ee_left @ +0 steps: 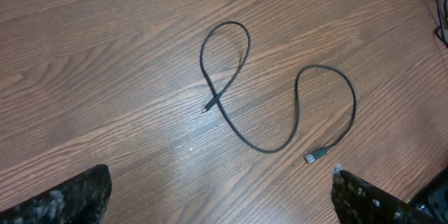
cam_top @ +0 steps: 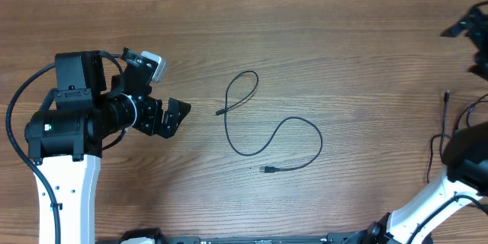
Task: Untangle cables
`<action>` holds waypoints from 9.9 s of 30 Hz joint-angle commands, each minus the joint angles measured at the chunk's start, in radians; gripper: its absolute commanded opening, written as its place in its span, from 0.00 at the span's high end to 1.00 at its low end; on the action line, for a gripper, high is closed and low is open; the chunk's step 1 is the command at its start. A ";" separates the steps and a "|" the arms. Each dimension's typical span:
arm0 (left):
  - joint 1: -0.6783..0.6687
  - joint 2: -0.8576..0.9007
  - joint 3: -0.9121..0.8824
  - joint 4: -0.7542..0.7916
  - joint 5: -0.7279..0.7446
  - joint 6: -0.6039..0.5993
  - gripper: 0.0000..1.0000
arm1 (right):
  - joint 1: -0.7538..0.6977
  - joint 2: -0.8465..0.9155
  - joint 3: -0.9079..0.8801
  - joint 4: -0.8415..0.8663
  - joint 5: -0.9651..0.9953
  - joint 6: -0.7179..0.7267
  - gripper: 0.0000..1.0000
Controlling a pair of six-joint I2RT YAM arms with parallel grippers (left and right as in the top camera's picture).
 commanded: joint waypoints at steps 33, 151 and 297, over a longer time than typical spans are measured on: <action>0.005 0.003 0.016 0.001 0.001 0.012 0.00 | 1.033 -0.003 -0.586 0.740 -0.069 0.137 0.00; 0.005 0.003 0.016 0.001 0.001 0.012 0.00 | 0.380 -0.321 0.037 -0.109 0.114 -0.135 0.00; -0.031 -1.197 -1.337 1.075 -0.494 -0.370 0.00 | 0.655 -1.384 -1.551 1.659 0.206 -0.128 0.00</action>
